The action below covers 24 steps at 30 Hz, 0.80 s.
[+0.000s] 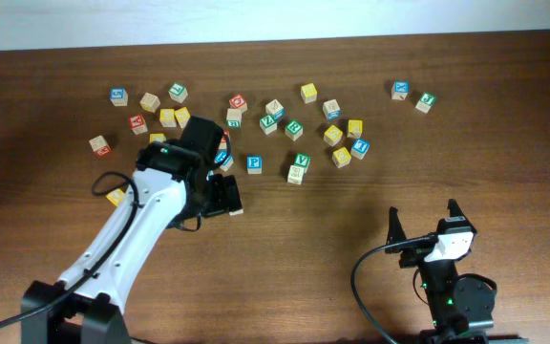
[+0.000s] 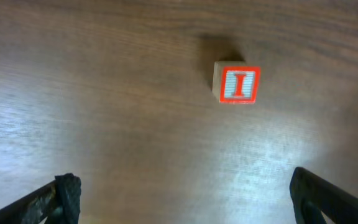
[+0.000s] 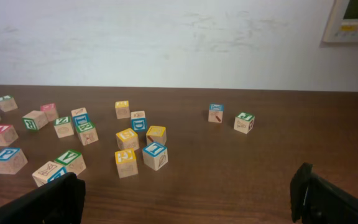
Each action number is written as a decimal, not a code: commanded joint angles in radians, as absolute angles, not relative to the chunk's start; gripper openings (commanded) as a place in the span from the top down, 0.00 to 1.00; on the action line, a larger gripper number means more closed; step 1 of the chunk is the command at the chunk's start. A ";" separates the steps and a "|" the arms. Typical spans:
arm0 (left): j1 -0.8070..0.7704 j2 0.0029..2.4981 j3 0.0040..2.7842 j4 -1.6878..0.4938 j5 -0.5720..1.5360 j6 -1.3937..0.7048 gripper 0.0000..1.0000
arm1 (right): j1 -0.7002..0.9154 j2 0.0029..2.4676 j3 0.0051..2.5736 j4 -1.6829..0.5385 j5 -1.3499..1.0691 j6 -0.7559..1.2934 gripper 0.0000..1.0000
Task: Spell out ICRA
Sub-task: 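Reach the left gripper to the red 'I' block and grasp it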
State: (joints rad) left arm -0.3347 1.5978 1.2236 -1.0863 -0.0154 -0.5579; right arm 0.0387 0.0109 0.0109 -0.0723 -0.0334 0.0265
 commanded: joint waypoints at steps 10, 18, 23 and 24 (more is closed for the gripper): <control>-0.371 1.645 1.010 -0.625 0.056 -0.617 0.01 | 0.032 0.003 0.006 -0.078 -0.029 0.033 0.02; -0.445 1.789 1.010 -0.582 -0.110 -0.618 0.00 | 0.032 0.003 0.006 -0.078 -0.029 0.033 0.02; -0.445 1.825 1.010 -0.552 -0.141 -0.617 0.33 | 0.032 0.003 0.006 -0.078 -0.029 0.033 0.02; -0.445 1.825 1.010 -0.548 -0.152 -0.613 0.37 | 0.032 0.003 0.006 -0.078 -0.029 0.033 0.02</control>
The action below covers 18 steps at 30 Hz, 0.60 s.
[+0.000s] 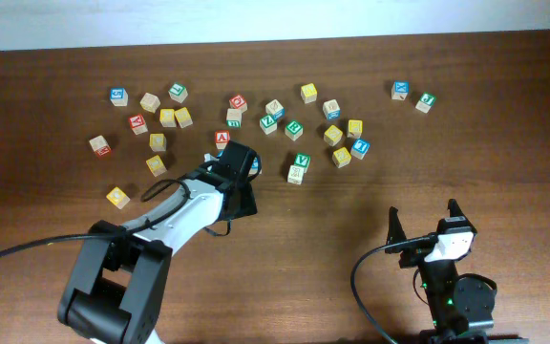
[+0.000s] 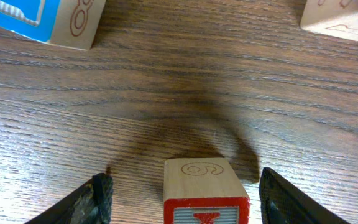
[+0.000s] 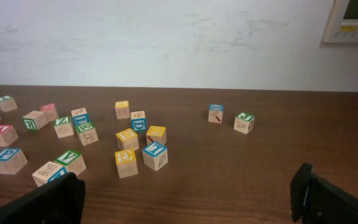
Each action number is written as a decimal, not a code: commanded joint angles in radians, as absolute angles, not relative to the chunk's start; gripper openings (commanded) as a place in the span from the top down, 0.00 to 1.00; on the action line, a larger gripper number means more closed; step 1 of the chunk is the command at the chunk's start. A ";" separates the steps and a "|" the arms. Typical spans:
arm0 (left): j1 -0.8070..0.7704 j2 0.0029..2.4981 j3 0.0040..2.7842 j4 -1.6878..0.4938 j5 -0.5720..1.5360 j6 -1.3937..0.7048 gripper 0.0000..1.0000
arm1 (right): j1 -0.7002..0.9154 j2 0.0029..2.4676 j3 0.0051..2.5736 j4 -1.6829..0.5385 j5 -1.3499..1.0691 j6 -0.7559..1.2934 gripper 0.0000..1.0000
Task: Spell out ICRA
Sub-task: 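Reach the left gripper to the red 'I' block and grasp it, then carry the red 'I' block toward the front and set it down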
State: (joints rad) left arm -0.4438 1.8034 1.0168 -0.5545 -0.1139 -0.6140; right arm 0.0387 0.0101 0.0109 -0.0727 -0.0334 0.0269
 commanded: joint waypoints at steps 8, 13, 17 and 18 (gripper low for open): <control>-0.445 1.825 1.010 -0.537 -0.158 -0.613 0.65 | 0.032 0.003 0.006 -0.078 -0.029 0.033 0.02; -0.445 1.825 1.010 -0.537 -0.159 -0.612 0.68 | 0.032 0.003 0.006 -0.078 -0.029 0.033 0.02; -0.445 1.825 1.010 -0.531 -0.159 -0.559 0.75 | 0.032 0.003 0.006 -0.078 -0.029 0.033 0.02; -0.445 1.825 1.010 -0.532 -0.159 -0.551 0.76 | 0.032 0.003 0.006 -0.078 -0.029 0.033 0.02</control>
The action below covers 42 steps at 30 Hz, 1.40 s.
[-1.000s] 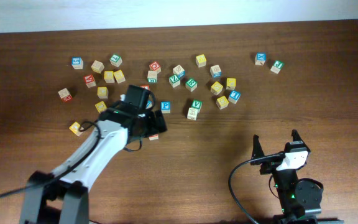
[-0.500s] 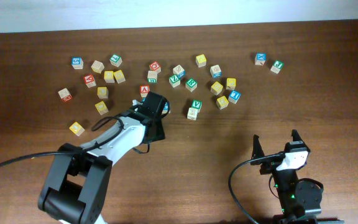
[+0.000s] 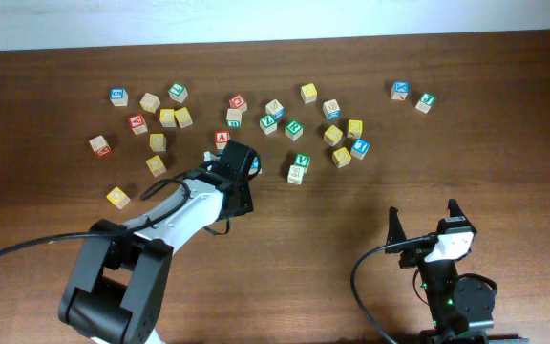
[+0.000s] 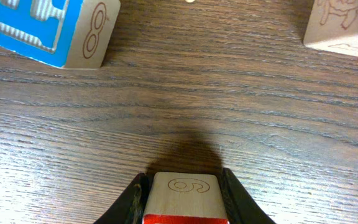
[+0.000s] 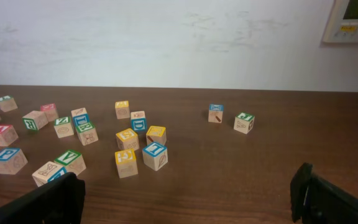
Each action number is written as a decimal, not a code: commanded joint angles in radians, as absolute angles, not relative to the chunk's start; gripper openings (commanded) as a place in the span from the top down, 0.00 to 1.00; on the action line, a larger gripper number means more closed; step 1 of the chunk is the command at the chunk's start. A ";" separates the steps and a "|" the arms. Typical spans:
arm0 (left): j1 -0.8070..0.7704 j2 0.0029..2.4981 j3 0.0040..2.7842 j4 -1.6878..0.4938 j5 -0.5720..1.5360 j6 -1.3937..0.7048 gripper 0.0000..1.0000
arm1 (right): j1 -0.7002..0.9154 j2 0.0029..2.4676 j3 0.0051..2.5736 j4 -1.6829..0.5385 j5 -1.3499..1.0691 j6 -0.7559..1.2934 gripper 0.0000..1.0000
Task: Spell out ICRA
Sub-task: 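Carry the red 'I' block toward the front and set it down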
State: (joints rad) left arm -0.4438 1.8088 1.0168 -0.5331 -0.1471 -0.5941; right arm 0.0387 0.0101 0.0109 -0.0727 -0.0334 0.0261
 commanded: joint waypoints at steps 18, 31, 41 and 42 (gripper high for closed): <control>-0.444 1.822 1.248 -0.955 0.042 -0.551 0.81 | 0.032 0.003 0.006 -0.078 -0.029 0.033 0.02; -0.340 1.691 1.666 -1.443 0.019 -0.495 0.85 | 0.032 0.003 0.006 -0.078 -0.029 0.033 0.02; -0.393 1.600 1.354 -1.301 0.004 -0.507 0.84 | 0.032 0.003 0.006 -0.078 -0.029 0.033 0.02; -0.395 1.600 1.291 -1.232 0.004 -0.507 0.84 | 0.032 0.003 0.006 -0.078 -0.029 0.033 0.02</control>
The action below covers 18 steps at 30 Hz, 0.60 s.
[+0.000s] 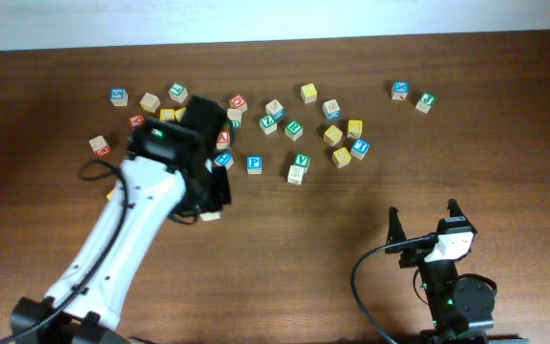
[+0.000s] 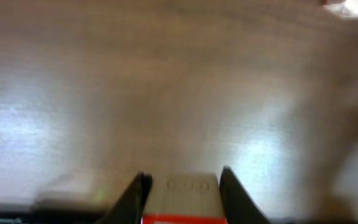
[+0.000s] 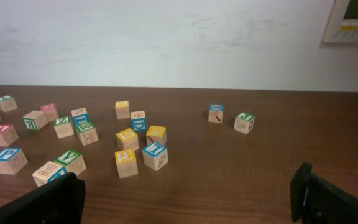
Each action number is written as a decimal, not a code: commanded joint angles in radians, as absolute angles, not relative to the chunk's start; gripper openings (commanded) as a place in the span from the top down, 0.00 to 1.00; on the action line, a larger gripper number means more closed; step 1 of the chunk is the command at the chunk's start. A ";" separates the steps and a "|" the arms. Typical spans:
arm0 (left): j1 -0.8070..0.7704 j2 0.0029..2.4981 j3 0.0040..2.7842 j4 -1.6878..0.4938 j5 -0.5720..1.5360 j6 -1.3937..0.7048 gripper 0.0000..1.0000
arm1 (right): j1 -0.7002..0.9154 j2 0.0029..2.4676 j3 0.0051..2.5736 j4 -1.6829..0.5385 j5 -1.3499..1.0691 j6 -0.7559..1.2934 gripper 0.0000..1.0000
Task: Spell out ICRA
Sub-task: 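Carry the red 'I' block toward the front and set it down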
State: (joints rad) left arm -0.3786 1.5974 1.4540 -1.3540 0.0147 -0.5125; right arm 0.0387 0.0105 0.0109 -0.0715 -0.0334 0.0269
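Observation:
My left gripper point(image 2: 183, 179) is shut on a wooden block with a red face point(image 2: 184, 198), the letter I block, held above the table; the wood below is blurred. From overhead the block point(image 1: 210, 215) shows under the left gripper point(image 1: 212, 201), just in front of the scattered letter blocks point(image 1: 294, 129). My right gripper point(image 3: 185, 202) stands open with nothing between its fingers, near the front right point(image 1: 423, 231).
Several letter blocks lie spread across the back of the table point(image 3: 135, 146), among them a blue P block point(image 1: 254, 163). Two more blocks point(image 1: 413, 96) sit apart at the far right. Bare wood point(image 1: 313, 248) lies between the two arms.
The left gripper, still shut on the I block, now holds it off the table and a little further left. The right arm has not moved.
The left gripper hung open above the lone I block. It then stood low with open fingers on either side of the block. Then it was shut on the block on the table. Now it holds the block in the air.

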 commanded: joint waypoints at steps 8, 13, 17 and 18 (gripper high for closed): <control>-0.405 1.602 0.939 -0.812 -0.022 -0.506 0.82 | 0.032 0.003 0.006 -0.078 -0.029 0.033 0.02; -0.447 1.602 0.857 -0.669 -0.028 -0.507 0.81 | 0.032 0.003 0.006 -0.078 -0.029 0.033 0.02; -0.473 1.602 0.857 -0.626 -0.022 -0.534 0.79 | 0.032 0.003 0.006 -0.078 -0.029 0.033 0.02; -0.478 1.602 0.857 -0.633 -0.022 -0.538 0.79 | 0.032 0.003 0.006 -0.078 -0.029 0.033 0.02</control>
State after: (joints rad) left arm -0.4610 1.6024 0.8623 -0.6231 -0.0151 -0.5167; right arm 0.0387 0.0101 0.0109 -0.0727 -0.0334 0.0265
